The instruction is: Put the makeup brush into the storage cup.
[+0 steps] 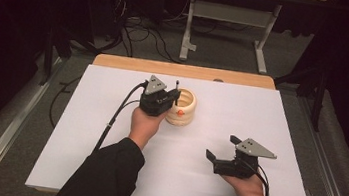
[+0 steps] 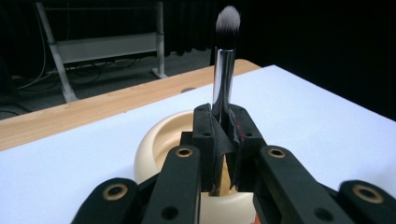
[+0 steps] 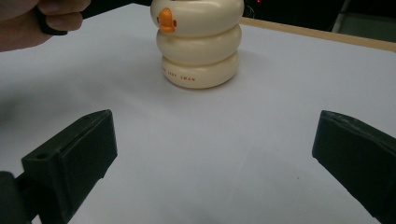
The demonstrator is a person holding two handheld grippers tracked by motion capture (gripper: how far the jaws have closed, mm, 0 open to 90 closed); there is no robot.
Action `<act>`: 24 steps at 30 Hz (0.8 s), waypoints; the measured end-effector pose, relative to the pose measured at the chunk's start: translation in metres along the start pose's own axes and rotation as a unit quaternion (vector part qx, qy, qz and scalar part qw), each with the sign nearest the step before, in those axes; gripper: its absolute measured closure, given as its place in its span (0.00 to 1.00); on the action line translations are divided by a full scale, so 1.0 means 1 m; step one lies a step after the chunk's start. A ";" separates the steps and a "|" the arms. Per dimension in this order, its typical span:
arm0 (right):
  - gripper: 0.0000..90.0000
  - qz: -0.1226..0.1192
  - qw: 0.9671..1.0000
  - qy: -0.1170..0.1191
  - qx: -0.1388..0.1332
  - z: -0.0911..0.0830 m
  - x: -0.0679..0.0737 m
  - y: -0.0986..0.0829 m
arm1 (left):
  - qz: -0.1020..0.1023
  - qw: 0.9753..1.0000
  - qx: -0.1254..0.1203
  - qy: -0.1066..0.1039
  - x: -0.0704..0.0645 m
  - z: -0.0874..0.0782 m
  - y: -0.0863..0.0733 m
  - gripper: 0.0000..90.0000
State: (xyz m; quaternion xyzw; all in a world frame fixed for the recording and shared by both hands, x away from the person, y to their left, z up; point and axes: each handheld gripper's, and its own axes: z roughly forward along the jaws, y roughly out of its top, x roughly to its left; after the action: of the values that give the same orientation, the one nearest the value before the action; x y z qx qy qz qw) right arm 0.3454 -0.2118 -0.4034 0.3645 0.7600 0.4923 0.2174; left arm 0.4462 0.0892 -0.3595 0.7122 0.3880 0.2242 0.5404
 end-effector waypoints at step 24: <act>0.01 -0.001 1.000 0.001 0.001 0.001 0.001 0.000 | -0.009 1.000 0.014 -0.019 0.003 0.002 -0.002 0.58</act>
State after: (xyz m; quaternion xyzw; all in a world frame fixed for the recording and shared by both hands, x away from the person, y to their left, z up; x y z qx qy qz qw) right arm 0.3454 -0.2111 -0.4037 0.3636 0.7609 0.4918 0.2168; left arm 0.4489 0.0903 -0.3628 0.7203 0.3871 0.2005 0.5396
